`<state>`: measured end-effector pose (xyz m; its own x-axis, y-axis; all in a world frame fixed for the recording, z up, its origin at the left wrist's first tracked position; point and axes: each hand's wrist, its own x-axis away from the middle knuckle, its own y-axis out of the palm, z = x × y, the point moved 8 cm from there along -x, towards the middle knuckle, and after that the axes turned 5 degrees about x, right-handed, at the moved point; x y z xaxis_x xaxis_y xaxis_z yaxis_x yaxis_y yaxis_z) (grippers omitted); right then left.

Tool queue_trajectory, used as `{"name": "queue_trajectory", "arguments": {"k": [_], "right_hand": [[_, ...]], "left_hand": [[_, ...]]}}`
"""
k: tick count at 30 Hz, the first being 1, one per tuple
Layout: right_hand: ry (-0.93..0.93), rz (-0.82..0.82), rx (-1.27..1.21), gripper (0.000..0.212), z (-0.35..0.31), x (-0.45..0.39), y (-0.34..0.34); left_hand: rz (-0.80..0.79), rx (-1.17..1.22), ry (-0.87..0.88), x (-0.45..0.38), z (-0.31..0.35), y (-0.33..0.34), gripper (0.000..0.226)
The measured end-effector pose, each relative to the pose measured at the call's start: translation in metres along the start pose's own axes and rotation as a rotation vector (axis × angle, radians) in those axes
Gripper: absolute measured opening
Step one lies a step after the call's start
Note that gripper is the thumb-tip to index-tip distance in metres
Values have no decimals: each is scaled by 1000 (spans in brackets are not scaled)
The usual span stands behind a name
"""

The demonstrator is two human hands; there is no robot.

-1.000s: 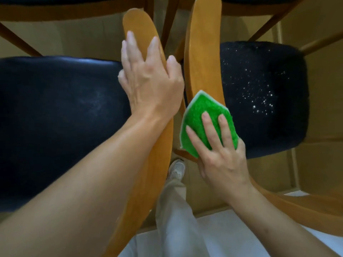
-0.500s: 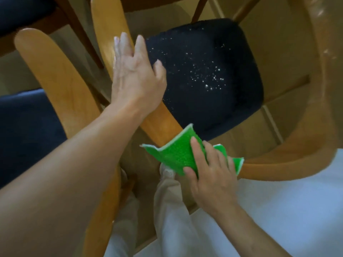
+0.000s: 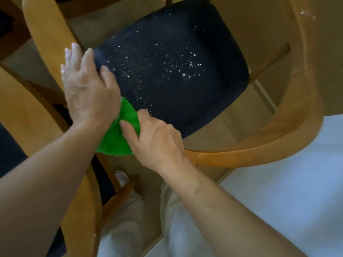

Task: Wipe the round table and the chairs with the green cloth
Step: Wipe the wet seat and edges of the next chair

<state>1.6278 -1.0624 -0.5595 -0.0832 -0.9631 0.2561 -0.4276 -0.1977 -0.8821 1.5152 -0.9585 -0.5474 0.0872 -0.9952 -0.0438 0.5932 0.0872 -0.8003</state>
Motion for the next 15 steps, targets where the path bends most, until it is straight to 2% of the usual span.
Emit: {"name": "queue_trajectory", "arguments": {"k": [2, 5, 9, 12, 15], "right_hand": [[-13, -106, 90, 56, 30, 20, -5], [-82, -231, 444, 77, 79, 56, -31], [32, -351, 705, 65, 141, 59, -71], [34, -380, 674, 44, 133, 51, -61], [10, -491, 331, 48, 86, 44, -5]], "left_hand": [[-10, -35, -3, -1, -3, 3, 58], [-31, -89, -41, 0, -9, 10, 58], [-56, -105, -46, 3, -8, 12, 57], [-59, -120, -30, 1, -4, 10, 57], [-76, -161, -15, 2, 3, 7, 56]]}}
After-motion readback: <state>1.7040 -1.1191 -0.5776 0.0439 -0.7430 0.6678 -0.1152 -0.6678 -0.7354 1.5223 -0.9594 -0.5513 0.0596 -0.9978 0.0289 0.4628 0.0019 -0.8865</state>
